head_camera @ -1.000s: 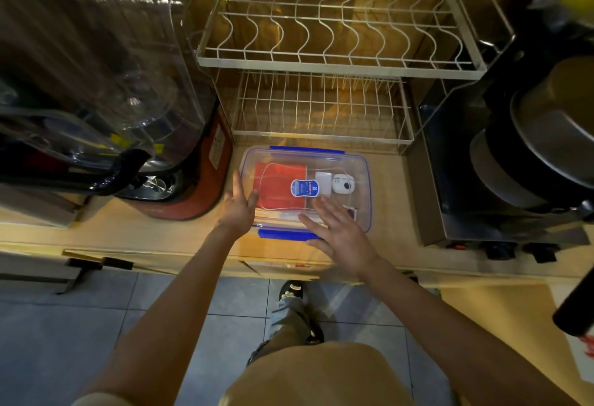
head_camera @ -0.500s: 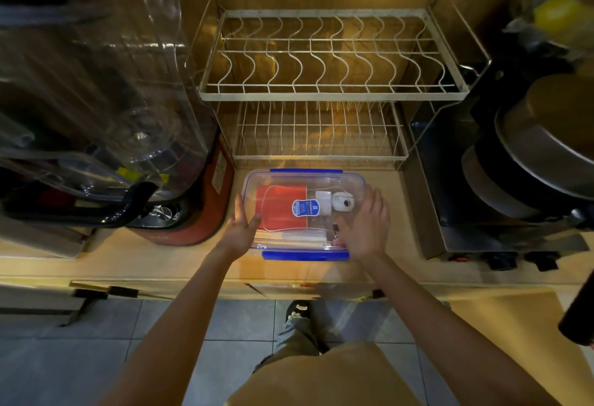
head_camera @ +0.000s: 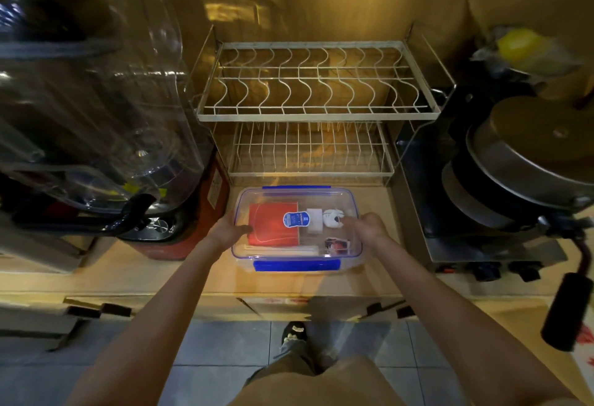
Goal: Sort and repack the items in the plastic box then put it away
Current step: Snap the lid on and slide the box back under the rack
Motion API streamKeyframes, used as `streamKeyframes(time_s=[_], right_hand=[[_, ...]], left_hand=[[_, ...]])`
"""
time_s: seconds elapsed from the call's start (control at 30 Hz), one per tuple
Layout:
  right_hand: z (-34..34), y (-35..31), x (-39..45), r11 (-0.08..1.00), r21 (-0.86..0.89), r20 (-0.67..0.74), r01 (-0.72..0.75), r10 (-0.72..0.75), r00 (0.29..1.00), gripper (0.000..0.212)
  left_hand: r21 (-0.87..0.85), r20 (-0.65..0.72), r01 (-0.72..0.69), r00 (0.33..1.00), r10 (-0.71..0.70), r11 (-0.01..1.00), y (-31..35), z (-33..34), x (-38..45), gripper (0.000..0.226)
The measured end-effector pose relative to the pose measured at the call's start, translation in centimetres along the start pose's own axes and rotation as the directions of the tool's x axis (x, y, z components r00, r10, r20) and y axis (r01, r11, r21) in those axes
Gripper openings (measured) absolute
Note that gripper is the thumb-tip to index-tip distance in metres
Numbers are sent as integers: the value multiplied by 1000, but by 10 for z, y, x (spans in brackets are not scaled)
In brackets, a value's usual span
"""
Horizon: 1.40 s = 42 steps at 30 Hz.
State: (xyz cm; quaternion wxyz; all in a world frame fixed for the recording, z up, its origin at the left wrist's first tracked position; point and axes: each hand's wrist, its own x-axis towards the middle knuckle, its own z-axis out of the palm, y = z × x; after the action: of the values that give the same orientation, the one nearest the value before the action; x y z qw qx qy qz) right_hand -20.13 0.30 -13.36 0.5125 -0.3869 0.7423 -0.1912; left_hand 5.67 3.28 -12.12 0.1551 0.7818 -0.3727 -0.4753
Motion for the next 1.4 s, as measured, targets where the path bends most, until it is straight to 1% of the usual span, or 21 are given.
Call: streamKeyframes(time_s=[0.07,0.1,0.13,0.2,0.27,0.37,0.5,0.63,0.7,0.8,0.87,0.93,1.03,1.1,1.17,1.23,1.3,1.4], right_hand=[[-10,-7,-5,999,-39,10,27,-27,1000,43],[-15,-12,-11,997,-66,28,38,-36,999,41],[-21,-17,-20,996,-82,47,44,-40,998,36],[-34,-25,-36,994,-83,69,69,-63,996,20],[-47,-31,-49,991,-79,82,110,-103,991,14],[-66,-42,-65,977,-82,96,195,-187,978,24],[-91,-65,-93,942,-124,87,312,-303,949,17],[-115,-96,-115,902,-103,45,419,-417,908,26],[-125,-113,-123,885,-85,2,458,-459,888,28],[-136,-139,-131,881,-24,-78,473,-473,877,37],[-138,-154,-133,867,27,-133,498,-490,861,47],[-139,-166,-133,846,94,-170,525,-505,846,48],[-134,-179,-133,804,188,-205,564,-529,824,32],[-127,-182,-130,780,223,-225,585,-542,810,21],[-119,-184,-122,767,237,-222,596,-555,802,14],[-110,-187,-112,759,243,-214,604,-566,796,9],[-102,-190,-102,747,259,-221,612,-571,791,5],[-94,-196,-89,732,285,-210,619,-582,785,5]], left_hand=[[-12,-4,47,999,-47,999,7,-4,-6,58],[-12,7,64,998,-64,998,9,-8,-8,63],[-4,24,74,997,-73,997,10,-12,-10,65],[-2,46,57,997,-57,998,16,-19,-16,63],[11,27,21,999,-21,1000,26,-24,-29,58],[39,-23,-78,997,78,996,42,-33,-55,52],[99,-39,-214,975,219,972,67,-54,-95,39],[74,-39,-313,948,317,947,95,-77,-133,36],[59,-71,-363,928,366,930,108,-88,-151,37],[20,-145,-426,894,424,904,127,-99,-167,37],[-17,-202,-462,870,449,887,138,-103,-173,36],[-46,-255,-486,850,460,873,149,-106,-175,42],[-97,-334,-527,817,471,845,162,-107,-170,48],[-100,-401,-539,791,462,836,168,-106,-160,53],[-64,-453,-541,764,459,838,172,-105,-150,59],[-37,-475,-529,756,450,848,175,-103,-138,63],[8,-481,-525,744,464,851,178,-101,-127,61],[126,-485,-496,725,489,859,183,-101,-108,56]])
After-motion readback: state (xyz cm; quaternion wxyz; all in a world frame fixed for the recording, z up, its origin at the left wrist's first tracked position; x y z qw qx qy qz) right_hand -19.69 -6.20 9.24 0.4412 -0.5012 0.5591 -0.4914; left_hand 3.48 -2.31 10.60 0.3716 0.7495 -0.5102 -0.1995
